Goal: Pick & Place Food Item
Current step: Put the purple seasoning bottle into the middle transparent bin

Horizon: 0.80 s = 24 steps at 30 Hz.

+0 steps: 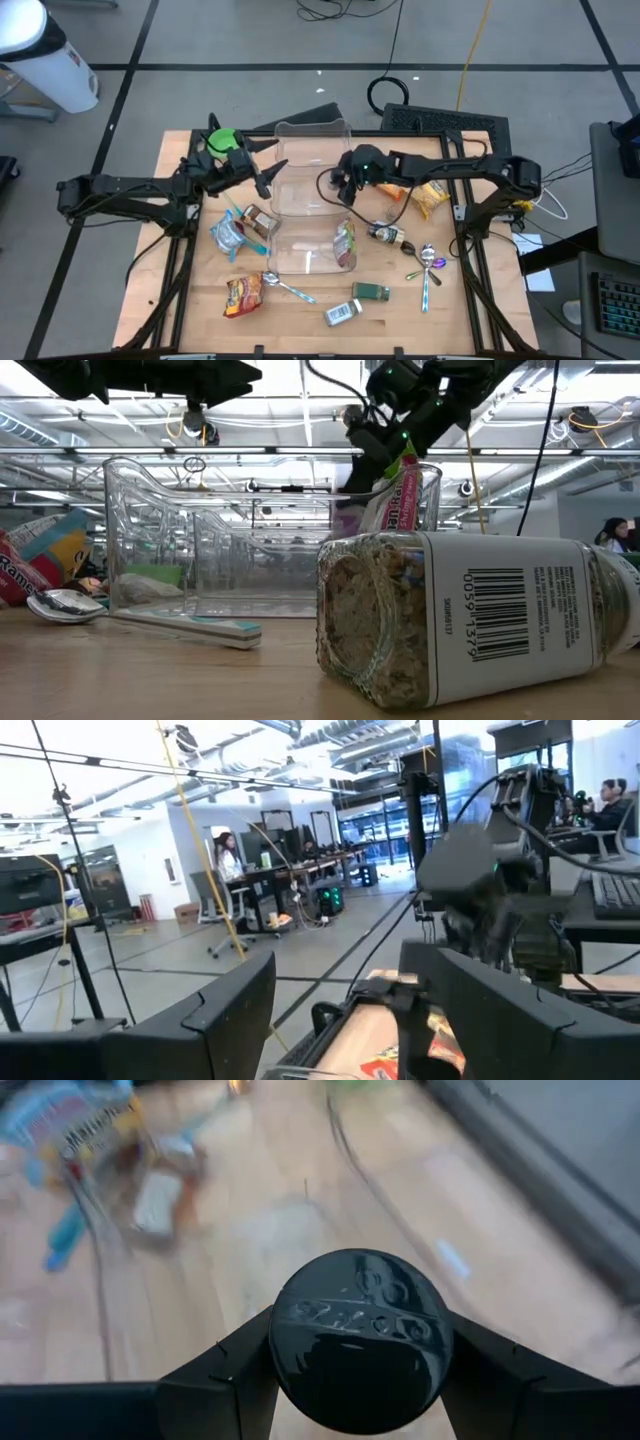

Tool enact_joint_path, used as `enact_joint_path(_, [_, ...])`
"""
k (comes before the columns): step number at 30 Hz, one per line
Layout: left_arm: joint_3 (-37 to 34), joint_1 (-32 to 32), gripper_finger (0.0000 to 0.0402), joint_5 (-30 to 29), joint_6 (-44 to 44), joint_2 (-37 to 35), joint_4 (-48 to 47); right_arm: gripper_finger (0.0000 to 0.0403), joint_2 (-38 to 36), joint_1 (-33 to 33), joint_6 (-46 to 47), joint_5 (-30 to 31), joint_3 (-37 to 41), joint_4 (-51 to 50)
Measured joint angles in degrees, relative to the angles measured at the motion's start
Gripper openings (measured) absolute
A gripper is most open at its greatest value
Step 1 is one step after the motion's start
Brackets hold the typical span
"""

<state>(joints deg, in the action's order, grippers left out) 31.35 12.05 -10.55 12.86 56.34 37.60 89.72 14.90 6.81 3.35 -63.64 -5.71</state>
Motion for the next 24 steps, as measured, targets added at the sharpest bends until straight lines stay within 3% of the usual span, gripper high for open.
enact_joint_path(10, [0.0, 0.0, 0.0275, 0.1, -0.1, 0.0, -0.8, 0.0203, 4.4, -1.5, -0.3, -0.4, 0.2, -2.3])
enact_joint_path(24, [0.0, -0.1, 0.0269, 0.2, -2.1, 0.0, -6.3, 0.0203, 4.2, -4.3, -1.7, -0.4, 0.1, -6.4])
